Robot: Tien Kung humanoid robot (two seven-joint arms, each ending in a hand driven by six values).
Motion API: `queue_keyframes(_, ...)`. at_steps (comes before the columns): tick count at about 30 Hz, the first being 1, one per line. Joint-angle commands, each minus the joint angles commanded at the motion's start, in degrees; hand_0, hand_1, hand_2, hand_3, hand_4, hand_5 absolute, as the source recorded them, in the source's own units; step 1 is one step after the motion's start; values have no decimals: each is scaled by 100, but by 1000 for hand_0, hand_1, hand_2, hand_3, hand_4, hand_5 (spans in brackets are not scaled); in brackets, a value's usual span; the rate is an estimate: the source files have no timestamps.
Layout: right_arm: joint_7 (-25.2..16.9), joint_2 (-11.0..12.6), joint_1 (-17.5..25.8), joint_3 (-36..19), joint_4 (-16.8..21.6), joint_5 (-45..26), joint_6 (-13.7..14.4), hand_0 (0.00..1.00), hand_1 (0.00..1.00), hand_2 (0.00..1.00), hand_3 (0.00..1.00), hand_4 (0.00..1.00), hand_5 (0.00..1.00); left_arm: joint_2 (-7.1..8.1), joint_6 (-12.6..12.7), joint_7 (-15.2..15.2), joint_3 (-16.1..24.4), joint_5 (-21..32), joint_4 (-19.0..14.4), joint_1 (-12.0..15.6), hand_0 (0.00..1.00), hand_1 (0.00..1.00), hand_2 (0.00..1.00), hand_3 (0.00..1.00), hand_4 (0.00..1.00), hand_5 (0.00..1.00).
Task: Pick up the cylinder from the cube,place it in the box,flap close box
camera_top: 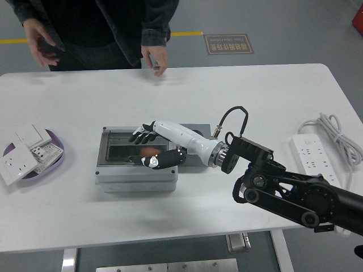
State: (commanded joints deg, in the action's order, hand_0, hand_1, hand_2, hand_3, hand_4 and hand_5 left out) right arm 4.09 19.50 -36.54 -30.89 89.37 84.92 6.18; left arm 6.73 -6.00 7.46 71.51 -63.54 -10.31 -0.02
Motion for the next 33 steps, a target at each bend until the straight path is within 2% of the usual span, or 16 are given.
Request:
queue_keyframes(4, 4, 203, 402, -833, 286, 318, -109, 655, 646, 665, 696, 695, 349, 5, 2, -6, 10, 20, 0, 22, 638, 673, 662, 709, 753, 322)
queue_keyframes(6, -17, 193, 600, -1213, 291, 405, -150, 655, 646, 665, 696, 695, 349, 3, 1, -7, 14, 27, 0, 35, 638, 673, 662, 709, 753, 322)
queue_keyframes(9, -117, 20, 968, -1872, 176, 387, -233, 649, 642, 664, 691, 691, 352, -10, -2, -4, 28, 28, 0, 61, 638, 673, 662, 707, 751, 320)
queue_keyframes(13, -442, -319, 1485, -2729, -68, -22, -409, 649, 642, 664, 691, 691, 352, -42, -6, -11, 25, 46, 0, 90, 638, 673, 662, 707, 751, 320)
queue_keyframes(14, -512, -366, 1576, -2875, -112, -114, -443, 648, 642, 660, 685, 657, 334, -46, -7, -14, 19, 55, 0, 94, 638, 673, 660, 705, 751, 319)
queue_keyframes(19, -894, -507, 2186, -3731, -327, -766, -650, 648, 642, 660, 685, 657, 334, -46, -7, -24, 9, 89, 0, 119, 638, 673, 660, 705, 751, 319)
queue_keyframes(22, -1076, -559, 2505, -4113, -439, -1139, -732, 662, 655, 666, 685, 657, 327, -37, -4, -20, 27, 100, 0, 146, 638, 672, 660, 704, 750, 320)
queue_keyframes(27, -1318, -800, 2981, -4690, -660, -1819, -828, 685, 660, 674, 686, 674, 326, -34, 2, -8, 51, 119, 0, 199, 637, 672, 660, 704, 749, 317)
queue_keyframes(33, -1441, -951, 3090, -4891, -775, -2173, -820, 707, 668, 681, 685, 686, 329, -25, -7, -7, 11, 109, 0, 218, 637, 672, 660, 703, 749, 318)
